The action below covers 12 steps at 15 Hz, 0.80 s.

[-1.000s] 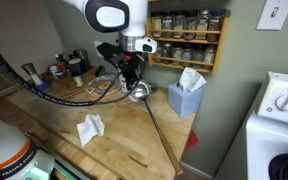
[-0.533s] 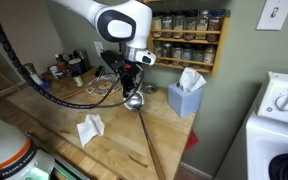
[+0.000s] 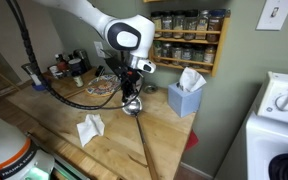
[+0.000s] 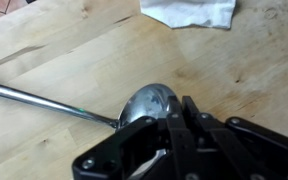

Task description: Remove the silver and wooden ladle from the white container and put it on the counter

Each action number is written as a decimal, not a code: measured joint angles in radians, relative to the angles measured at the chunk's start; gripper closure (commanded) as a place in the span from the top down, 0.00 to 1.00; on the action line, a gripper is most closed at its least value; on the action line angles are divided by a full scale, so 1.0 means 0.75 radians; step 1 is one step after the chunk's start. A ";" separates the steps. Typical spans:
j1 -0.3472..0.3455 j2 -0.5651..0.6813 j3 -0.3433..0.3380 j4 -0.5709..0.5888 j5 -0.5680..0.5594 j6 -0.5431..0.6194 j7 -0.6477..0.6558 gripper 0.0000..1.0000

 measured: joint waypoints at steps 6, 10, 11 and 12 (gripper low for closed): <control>0.000 0.118 0.017 0.053 0.054 -0.001 -0.002 0.02; 0.000 0.173 0.030 0.089 0.087 -0.001 -0.003 0.02; 0.000 0.182 0.032 0.097 0.092 -0.001 -0.003 0.02; 0.000 0.191 0.034 0.105 0.095 -0.001 -0.003 0.02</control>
